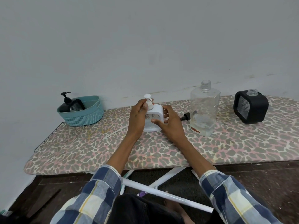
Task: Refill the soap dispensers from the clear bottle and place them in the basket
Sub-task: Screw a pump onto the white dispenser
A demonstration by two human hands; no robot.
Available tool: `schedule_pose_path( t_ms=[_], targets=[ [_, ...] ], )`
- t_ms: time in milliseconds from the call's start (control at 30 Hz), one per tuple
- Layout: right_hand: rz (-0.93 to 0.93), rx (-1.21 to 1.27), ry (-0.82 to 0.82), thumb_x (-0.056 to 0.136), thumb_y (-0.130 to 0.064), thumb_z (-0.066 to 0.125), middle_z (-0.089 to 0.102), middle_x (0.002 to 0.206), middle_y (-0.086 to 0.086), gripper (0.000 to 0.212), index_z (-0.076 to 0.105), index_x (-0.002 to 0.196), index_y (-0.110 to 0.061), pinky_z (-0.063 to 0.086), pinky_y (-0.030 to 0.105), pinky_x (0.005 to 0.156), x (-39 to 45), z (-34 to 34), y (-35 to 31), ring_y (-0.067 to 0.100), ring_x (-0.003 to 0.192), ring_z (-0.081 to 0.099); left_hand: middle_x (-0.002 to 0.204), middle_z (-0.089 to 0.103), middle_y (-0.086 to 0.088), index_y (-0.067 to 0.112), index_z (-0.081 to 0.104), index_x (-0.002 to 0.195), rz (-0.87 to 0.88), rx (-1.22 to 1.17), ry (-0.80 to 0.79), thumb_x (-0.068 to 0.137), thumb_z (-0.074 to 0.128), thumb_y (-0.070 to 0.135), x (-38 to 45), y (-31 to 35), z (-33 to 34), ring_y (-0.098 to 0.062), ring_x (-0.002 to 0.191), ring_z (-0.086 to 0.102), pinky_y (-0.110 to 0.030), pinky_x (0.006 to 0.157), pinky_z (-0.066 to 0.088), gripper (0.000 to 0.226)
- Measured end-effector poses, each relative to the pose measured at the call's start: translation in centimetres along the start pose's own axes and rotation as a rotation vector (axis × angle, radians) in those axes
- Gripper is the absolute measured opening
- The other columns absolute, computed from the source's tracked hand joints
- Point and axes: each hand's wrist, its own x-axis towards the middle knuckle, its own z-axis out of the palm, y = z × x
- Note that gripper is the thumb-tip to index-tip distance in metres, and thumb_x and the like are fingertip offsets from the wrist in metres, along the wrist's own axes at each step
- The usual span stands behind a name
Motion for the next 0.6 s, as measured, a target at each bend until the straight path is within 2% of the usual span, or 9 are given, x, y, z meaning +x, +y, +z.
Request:
schedule_pose_path(
  t_ms=[100,167,233,300,433,533,600],
  targets=[
    [0.000,-0.006,-0.001,0.087,-0.046,0.087,0.067,0.117,-0.008,0.059,0.058,0.133,-0.025,0.060,0.028,0.082,-0.04,0.03,0.02,0.006,0.104,0.065,0.124,0.073,0.006,0.036,0.071,0.122,-0.001,0.004,0.024,0.105,0.044,0.048,-0.32,0.00,0.12,-0.029,0.119,0.063,-0.060,0.104,0.051,0.034],
    [-0.007,-0.004,0.004,0.087,-0.046,0.087,0.068,0.117,-0.007,0.059,0.058,0.133,-0.024,0.060,0.028,0.081,-0.05,0.04,0.05,0.007,0.104,0.065,0.122,0.070,0.007,0.034,0.063,0.120,0.003,0.008,0.042,0.100,0.053,0.056,-0.49,0.08,0.39,-0.023,0.117,0.064,-0.050,0.098,0.054,0.031],
    [-0.008,-0.003,0.004,0.087,-0.046,0.087,0.069,0.117,-0.006,0.059,0.059,0.133,-0.023,0.059,0.027,0.081,-0.05,0.03,0.06,0.007,0.104,0.066,0.122,0.071,0.005,0.028,0.056,0.122,0.021,-0.006,0.066,0.096,0.065,0.054,-0.61,0.24,0.64,-0.015,0.113,0.068,-0.040,0.093,0.056,0.038],
    [-0.006,0.002,0.002,0.087,-0.046,0.086,0.069,0.118,-0.006,0.059,0.059,0.133,-0.023,0.058,0.023,0.079,-0.03,0.05,0.05,0.006,0.104,0.066,0.120,0.070,0.003,0.025,0.052,0.122,0.056,0.033,0.085,0.096,0.068,0.051,-0.41,-0.03,0.73,-0.014,0.112,0.068,-0.042,0.092,0.057,0.041],
    [-0.003,0.007,-0.001,0.088,-0.047,0.086,0.068,0.118,-0.008,0.060,0.058,0.135,-0.024,0.055,0.018,0.078,-0.03,0.06,0.01,0.005,0.104,0.065,0.129,0.069,0.008,0.042,0.060,0.126,0.048,0.056,0.031,0.105,0.049,0.054,0.13,-0.69,0.41,-0.022,0.122,0.063,-0.049,0.101,0.054,0.027],
    [0.002,0.012,-0.004,0.087,-0.045,0.087,0.067,0.116,-0.009,0.057,0.059,0.133,-0.024,0.052,0.015,0.077,-0.01,0.03,-0.06,0.003,0.103,0.064,0.128,0.073,0.005,0.032,0.072,0.123,0.014,-0.039,0.016,0.109,0.040,0.039,-0.05,-0.42,0.19,-0.027,0.119,0.065,-0.048,0.098,0.053,0.036],
    [-0.002,0.018,-0.006,0.087,-0.045,0.087,0.067,0.116,-0.009,0.056,0.059,0.132,-0.024,0.052,0.015,0.077,-0.01,0.00,-0.10,0.003,0.103,0.064,0.129,0.072,0.005,0.032,0.071,0.125,0.007,-0.055,0.013,0.109,0.041,0.034,-0.21,-0.32,0.25,-0.027,0.119,0.065,-0.042,0.096,0.053,0.035]
  ],
)
